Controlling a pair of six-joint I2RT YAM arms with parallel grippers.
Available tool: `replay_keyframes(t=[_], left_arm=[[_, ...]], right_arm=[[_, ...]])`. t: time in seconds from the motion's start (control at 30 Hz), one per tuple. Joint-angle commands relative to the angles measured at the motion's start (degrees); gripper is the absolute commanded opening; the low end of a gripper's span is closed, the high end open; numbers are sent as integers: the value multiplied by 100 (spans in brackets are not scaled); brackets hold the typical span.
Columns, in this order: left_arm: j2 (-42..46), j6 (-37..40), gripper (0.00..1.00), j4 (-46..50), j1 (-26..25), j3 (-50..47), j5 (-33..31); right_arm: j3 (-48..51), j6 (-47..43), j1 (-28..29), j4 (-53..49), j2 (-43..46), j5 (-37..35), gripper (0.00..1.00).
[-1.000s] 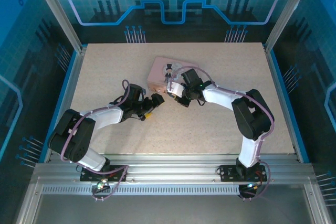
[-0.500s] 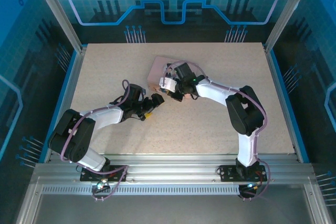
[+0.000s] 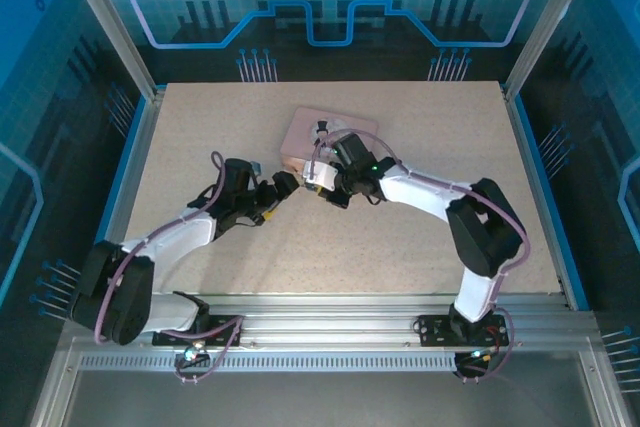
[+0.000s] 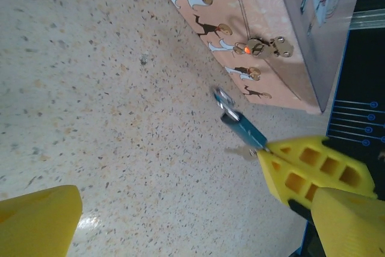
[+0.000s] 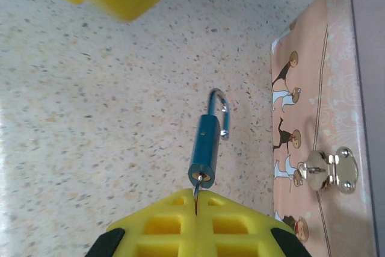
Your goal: Unlock the padlock with the key
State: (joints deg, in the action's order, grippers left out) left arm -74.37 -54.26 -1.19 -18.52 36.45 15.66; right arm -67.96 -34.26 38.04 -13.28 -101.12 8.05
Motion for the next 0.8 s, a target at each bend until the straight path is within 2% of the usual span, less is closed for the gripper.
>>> replay_keyframes(t=[0.0, 0.27, 0.47, 0.63, 0.77], left_arm=[[353, 358, 99, 573, 119, -68, -194], [511, 439, 99, 695, 189, -76, -124], [403, 444, 99, 602, 189, -8, -130], [181, 386, 99, 423, 182, 81, -37], [116, 320, 99, 289, 169, 74, -19]], right_arm=[[305, 262, 135, 242, 566, -255, 0], [872, 891, -69, 153, 1671, -954, 0], [1324, 1571, -593, 120, 2347, -1758, 0], [1427, 2398, -1325, 24, 2135, -3036, 0], [1359, 2850, -1636, -109, 1778, -3924, 0]])
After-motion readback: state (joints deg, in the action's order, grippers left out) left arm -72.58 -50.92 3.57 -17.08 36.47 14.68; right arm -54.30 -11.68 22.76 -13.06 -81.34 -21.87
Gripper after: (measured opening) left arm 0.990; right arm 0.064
